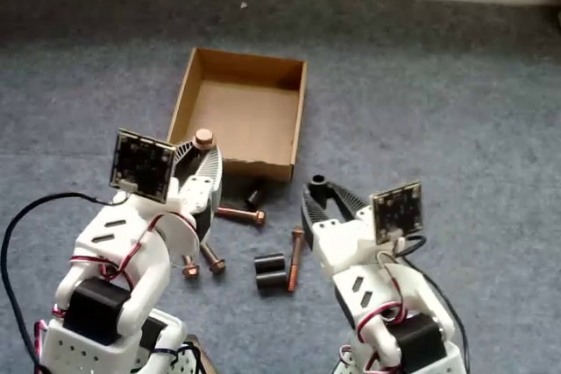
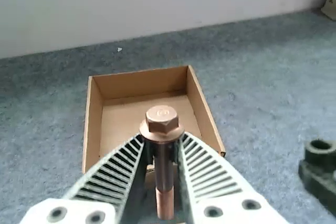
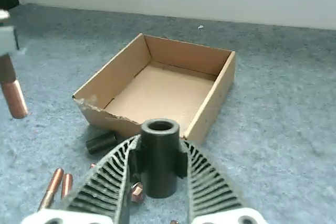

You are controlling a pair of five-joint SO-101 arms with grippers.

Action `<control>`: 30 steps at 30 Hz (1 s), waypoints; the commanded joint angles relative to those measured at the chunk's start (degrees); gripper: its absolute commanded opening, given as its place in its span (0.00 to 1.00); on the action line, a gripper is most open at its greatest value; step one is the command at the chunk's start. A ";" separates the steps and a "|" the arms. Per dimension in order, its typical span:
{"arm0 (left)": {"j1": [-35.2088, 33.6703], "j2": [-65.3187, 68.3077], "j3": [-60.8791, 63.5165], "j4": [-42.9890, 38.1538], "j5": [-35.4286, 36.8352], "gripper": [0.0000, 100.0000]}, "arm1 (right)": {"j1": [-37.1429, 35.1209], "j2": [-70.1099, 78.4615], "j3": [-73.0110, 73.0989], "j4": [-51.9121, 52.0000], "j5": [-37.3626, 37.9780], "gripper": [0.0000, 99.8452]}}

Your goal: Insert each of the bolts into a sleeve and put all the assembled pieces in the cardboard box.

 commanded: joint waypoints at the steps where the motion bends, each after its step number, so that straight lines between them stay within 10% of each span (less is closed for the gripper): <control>1: -0.40 -1.27 -0.40 -3.43 8.44 0.01 | -4.70 -0.75 4.18 -5.58 -0.18 0.00; 15: -0.40 -1.27 -0.13 -8.18 9.23 0.01 | -23.43 -0.22 22.46 -34.77 9.49 0.00; 30: 3.21 -4.79 -1.80 -8.09 9.23 0.01 | -23.34 -0.13 23.60 -33.54 10.64 0.00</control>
